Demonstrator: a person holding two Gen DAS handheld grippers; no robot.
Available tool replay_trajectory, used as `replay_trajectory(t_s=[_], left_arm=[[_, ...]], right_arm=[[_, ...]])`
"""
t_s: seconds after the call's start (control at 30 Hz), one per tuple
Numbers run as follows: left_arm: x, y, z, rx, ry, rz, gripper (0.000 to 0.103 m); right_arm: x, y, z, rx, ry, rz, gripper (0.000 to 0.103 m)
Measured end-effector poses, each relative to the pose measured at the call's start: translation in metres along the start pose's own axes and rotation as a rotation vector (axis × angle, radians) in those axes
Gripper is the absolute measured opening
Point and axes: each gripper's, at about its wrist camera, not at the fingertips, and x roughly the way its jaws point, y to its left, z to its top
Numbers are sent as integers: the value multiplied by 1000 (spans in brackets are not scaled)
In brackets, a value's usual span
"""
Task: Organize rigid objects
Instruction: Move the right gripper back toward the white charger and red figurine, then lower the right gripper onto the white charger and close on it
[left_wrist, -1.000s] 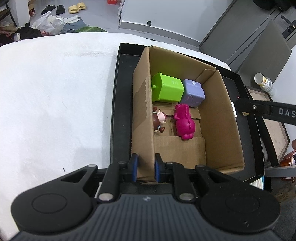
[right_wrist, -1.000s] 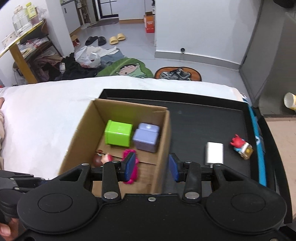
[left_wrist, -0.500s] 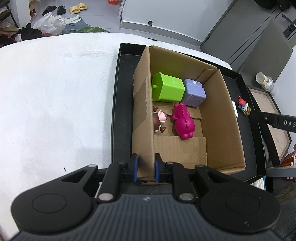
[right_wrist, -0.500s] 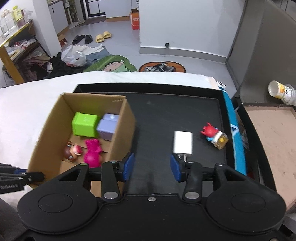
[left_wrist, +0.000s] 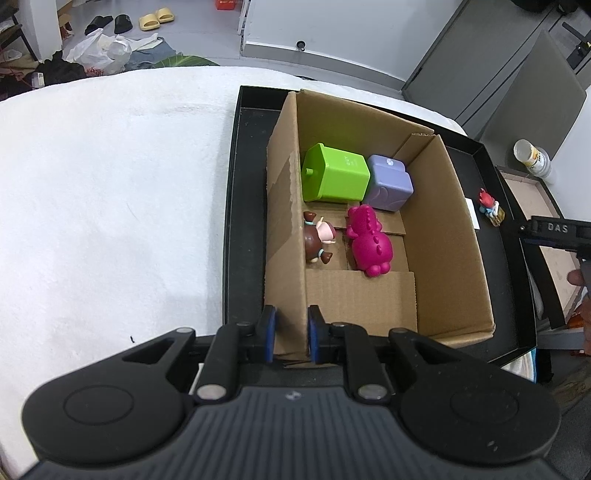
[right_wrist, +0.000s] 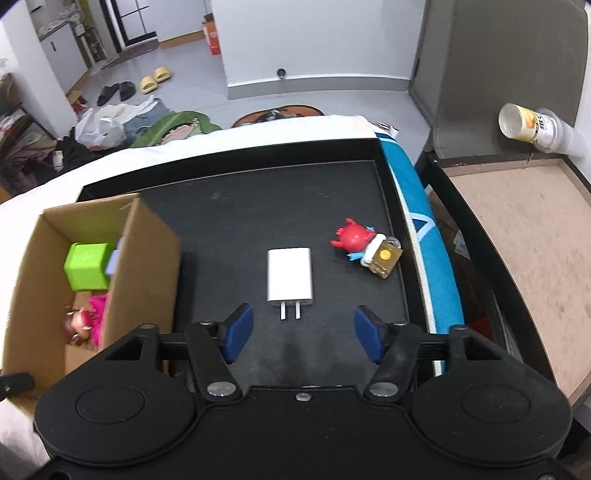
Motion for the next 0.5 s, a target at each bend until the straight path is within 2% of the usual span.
replay_trajectory(t_s=[0.5], left_arm=[[3, 1, 1, -1, 7, -2, 17]], right_arm=[[37, -1, 18, 16, 56, 15, 65]])
